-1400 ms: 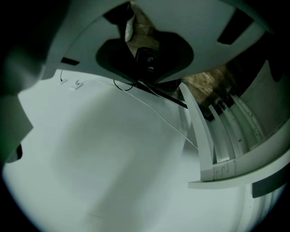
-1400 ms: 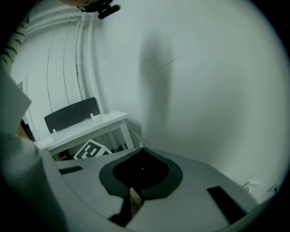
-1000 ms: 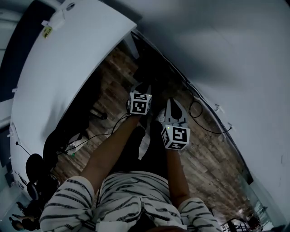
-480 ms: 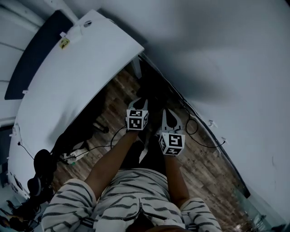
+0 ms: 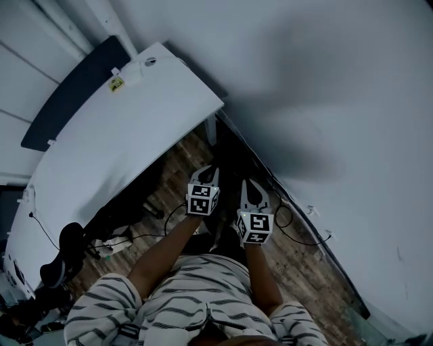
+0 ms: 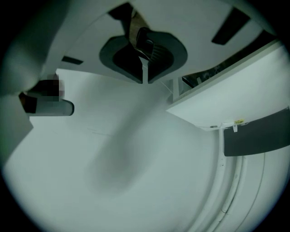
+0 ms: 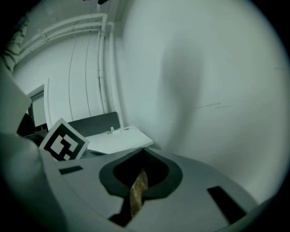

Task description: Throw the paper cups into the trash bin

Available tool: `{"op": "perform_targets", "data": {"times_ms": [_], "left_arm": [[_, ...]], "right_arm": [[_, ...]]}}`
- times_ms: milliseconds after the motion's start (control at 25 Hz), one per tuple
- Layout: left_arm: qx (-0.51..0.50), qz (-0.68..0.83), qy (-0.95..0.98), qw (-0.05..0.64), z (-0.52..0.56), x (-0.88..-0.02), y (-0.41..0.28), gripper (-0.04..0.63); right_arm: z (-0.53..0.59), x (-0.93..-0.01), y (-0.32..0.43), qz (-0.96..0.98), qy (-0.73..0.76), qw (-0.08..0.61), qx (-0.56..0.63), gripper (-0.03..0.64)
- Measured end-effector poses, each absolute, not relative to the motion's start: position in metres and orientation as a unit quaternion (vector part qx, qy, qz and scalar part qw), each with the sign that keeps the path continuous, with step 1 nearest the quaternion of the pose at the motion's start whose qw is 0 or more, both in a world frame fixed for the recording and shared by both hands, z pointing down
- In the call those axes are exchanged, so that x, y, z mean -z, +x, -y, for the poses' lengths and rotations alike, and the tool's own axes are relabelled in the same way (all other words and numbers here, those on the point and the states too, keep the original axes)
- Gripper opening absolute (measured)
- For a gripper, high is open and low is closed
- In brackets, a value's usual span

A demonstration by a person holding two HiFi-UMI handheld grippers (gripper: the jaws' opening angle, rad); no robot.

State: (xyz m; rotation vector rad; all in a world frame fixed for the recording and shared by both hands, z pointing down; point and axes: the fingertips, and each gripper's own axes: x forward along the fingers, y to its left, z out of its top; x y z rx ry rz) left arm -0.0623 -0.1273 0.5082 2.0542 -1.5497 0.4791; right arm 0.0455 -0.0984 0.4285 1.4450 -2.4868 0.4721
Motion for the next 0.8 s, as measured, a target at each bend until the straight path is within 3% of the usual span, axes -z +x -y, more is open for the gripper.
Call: {"op": "perform_targets", "data": {"times_ms": [800], "left_arm": [[-0.116, 0.604, 0.763, 0.200, 0.109, -0.411, -0.084, 0.025]], "right_arm": [[0.098, -0.364, 0.016, 0.880, 0.451, 0.088, -0.119, 0.009]]}}
